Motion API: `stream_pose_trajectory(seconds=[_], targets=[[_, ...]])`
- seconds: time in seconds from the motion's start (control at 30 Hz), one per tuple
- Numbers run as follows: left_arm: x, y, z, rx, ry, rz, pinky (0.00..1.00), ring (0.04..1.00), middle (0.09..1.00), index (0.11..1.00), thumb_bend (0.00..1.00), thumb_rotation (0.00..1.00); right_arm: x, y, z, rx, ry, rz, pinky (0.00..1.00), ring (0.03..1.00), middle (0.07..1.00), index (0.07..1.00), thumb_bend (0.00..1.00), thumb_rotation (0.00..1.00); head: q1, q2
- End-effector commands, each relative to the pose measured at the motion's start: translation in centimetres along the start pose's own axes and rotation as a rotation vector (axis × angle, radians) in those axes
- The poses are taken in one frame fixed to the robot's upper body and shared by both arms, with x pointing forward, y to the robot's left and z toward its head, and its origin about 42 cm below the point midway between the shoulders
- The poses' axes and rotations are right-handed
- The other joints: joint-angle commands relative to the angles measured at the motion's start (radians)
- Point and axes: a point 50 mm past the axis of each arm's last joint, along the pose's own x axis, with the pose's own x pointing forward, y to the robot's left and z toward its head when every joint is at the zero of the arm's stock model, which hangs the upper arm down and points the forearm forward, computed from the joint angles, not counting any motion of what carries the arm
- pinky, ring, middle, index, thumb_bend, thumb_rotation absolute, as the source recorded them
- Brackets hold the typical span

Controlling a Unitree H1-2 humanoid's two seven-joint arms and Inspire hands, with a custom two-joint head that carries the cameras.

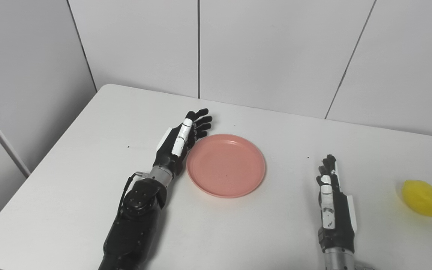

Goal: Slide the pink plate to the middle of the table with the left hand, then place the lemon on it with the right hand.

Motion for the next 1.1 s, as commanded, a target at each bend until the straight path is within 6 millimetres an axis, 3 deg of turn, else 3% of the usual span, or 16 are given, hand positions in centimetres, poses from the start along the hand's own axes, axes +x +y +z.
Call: stream_pose_trajectory(seconds=[0.0,0.43,0.9,1.07], targets=[[0.8,-1.1,1.7,0.002,-0.057,-0.042,0.90,0.873,0.865,0.844,0.58,1.00,0.6,0.6,1.6,0.007,-0.062,-0.005,1.00,1.000,1.000,1.000,0.62,1.00,0.000,0.000],[0.3,-3.9,0.3,0.010,-0.030,-0.069,0.94,0.891,0.872,0.853,0.60,1.00,0.5,1.0,1.8,0.020,-0.072,-0.006,1.00,1.000,1.000,1.000,0.61,0.99,-0.038,0.015],[-0.3,-6.5,-0.5,0.060,-0.062,-0.023,0.90,0.884,0.879,0.872,0.58,1.00,0.4,1.5,1.8,0.029,-0.079,-0.003,1.00,1.000,1.000,1.000,0.61,0.99,-0.092,0.029],[-0.5,-7.4,-0.5,0.074,-0.073,0.011,0.87,0.860,0.854,0.845,0.56,1.00,0.4,1.8,1.9,0.031,-0.086,-0.009,1.00,1.000,1.000,1.000,0.60,0.98,-0.144,0.038]])
